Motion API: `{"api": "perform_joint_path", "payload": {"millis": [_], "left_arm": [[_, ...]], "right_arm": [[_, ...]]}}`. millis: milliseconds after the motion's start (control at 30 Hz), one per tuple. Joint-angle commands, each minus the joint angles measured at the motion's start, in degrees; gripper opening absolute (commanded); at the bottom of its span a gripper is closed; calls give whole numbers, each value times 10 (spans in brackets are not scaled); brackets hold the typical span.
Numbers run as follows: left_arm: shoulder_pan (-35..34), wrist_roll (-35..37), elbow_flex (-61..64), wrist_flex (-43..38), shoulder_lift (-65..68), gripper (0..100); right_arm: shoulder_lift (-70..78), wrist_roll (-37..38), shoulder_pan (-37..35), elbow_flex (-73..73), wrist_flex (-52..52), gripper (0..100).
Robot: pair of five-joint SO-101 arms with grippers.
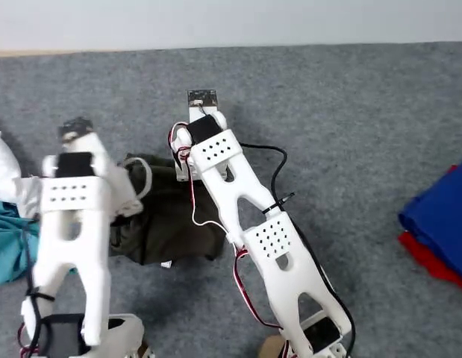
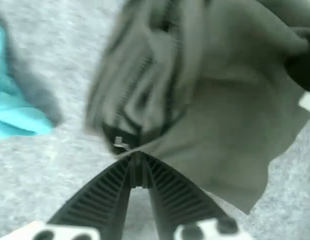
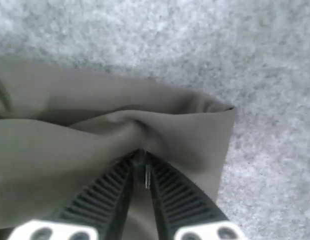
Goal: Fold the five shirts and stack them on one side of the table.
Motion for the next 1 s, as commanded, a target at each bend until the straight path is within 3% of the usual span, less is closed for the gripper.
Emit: {"api": "perform_joint_path", "payload": {"millis": [0, 133, 267, 700, 833, 967], "left_arm": [[51, 23, 44, -61, -17, 2], [59, 22, 126, -148, -17, 2], [23, -1, 175, -204, -17, 2], [-180, -151, 175, -208, -23, 2], [-178, -148, 99, -115, -23, 2], [-113, -94, -28, 17, -23, 2]], "right_arm": [[-11, -2, -4, -25, 21, 10], [-10, -2, -4, -25, 21, 10], [-10, -2, -3, -25, 21, 10], [-10, -2, 0, -25, 21, 10], [-12, -2, 0, -25, 22, 10], [-12, -2, -1, -25, 22, 10]]}}
